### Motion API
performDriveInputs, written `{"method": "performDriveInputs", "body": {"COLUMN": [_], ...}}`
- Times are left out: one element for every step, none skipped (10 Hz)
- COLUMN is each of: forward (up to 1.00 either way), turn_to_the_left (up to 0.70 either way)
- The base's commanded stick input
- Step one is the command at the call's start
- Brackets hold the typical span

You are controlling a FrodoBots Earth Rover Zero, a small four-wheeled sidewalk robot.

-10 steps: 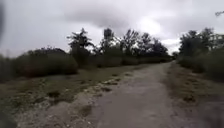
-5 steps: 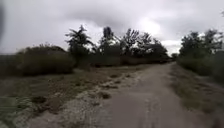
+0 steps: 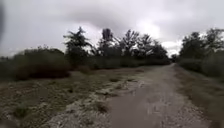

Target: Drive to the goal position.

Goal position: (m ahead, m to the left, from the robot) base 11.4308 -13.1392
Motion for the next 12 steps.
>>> {"method": "performDriveInputs", "body": {"forward": [0.70, 0.70, 0.70, 0.70, 0.70, 0.70, 0.70, 0.70, 0.70, 0.70, 0.70, 0.70], "turn_to_the_left": [0.00, 0.00, 0.00, 0.00, 0.00, 0.00, -0.02, -0.19, -0.33, -0.35, -0.35, -0.35]}}
